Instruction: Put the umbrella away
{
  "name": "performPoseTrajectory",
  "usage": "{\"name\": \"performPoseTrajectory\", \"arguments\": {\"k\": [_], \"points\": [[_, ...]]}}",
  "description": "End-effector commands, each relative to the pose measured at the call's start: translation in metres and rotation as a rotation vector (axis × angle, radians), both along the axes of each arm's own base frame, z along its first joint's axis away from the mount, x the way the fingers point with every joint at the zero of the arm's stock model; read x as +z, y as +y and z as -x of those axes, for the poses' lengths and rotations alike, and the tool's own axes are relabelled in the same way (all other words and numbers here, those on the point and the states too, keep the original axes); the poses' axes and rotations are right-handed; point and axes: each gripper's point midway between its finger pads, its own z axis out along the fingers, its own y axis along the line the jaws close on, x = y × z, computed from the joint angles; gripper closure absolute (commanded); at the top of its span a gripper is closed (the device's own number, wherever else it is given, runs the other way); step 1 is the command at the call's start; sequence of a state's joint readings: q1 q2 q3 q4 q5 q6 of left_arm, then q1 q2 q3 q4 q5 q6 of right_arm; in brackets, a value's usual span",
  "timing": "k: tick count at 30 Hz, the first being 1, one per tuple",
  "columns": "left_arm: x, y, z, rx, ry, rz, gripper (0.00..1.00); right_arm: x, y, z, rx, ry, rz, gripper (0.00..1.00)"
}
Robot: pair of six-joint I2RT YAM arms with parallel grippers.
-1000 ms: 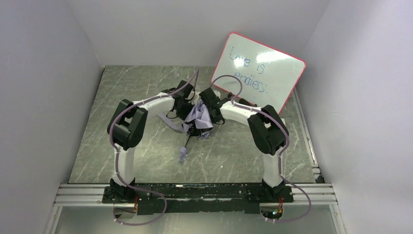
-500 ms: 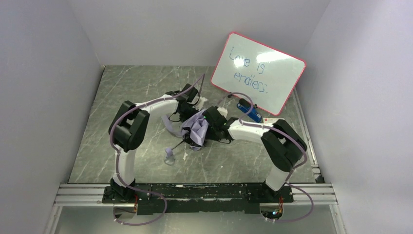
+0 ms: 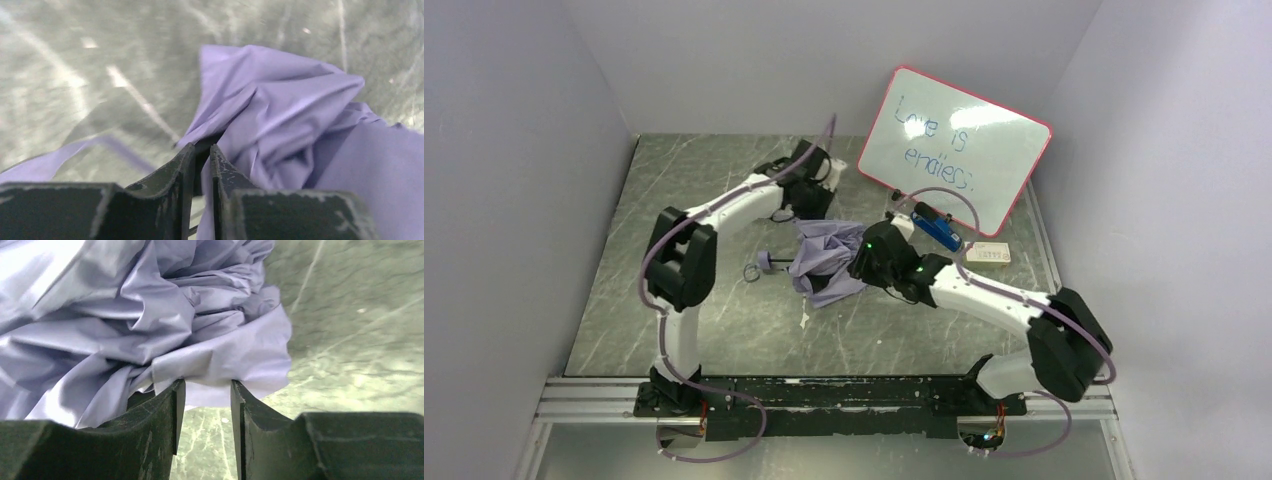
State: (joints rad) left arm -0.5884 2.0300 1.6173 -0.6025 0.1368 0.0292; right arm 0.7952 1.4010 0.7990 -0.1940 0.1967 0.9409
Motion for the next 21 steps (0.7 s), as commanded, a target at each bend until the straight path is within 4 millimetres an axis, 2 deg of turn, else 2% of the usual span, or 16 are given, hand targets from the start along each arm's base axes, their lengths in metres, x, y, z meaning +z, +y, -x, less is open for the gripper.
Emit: {"name": "performPoseTrajectory", "arguments": {"k": [1, 2, 3, 6, 9, 11, 14, 19, 21], "points": [[0.072, 0.056, -0.036, 0.189, -0.183, 0.001, 0.76, 0.007, -0.049, 0.002, -0.06, -0.058, 0.169, 0.57], [0.081, 0.067, -0.039, 0.218, -0.207, -0.003, 0.76, 0.012, -0.058, 0.001, -0.074, -0.077, 0.2, 0.57], [0.097, 0.079, -0.04, 0.266, -0.245, 0.006, 0.75, 0.018, -0.066, -0.001, -0.089, -0.095, 0.224, 0.57], [0.125, 0.114, -0.036, 0.394, -0.303, 0.038, 0.82, 0.036, -0.09, -0.007, -0.151, -0.152, 0.292, 0.57], [0.138, 0.146, -0.018, 0.499, -0.353, 0.06, 0.94, 0.048, -0.113, -0.019, -0.207, -0.19, 0.33, 0.58], [0.141, 0.166, -0.001, 0.566, -0.373, 0.055, 0.95, 0.048, -0.126, -0.027, -0.23, -0.188, 0.347, 0.6], [0.123, 0.187, 0.024, 0.625, -0.356, 0.021, 0.95, 0.041, -0.134, -0.044, -0.218, -0.185, 0.326, 0.64], [0.057, 0.206, 0.054, 0.665, -0.209, -0.069, 0.95, 0.008, -0.103, -0.068, 0.002, -0.112, 0.273, 0.63], [0.042, 0.21, 0.059, 0.683, -0.179, -0.093, 0.95, 0.0, -0.093, -0.078, 0.05, -0.079, 0.281, 0.68]]}}
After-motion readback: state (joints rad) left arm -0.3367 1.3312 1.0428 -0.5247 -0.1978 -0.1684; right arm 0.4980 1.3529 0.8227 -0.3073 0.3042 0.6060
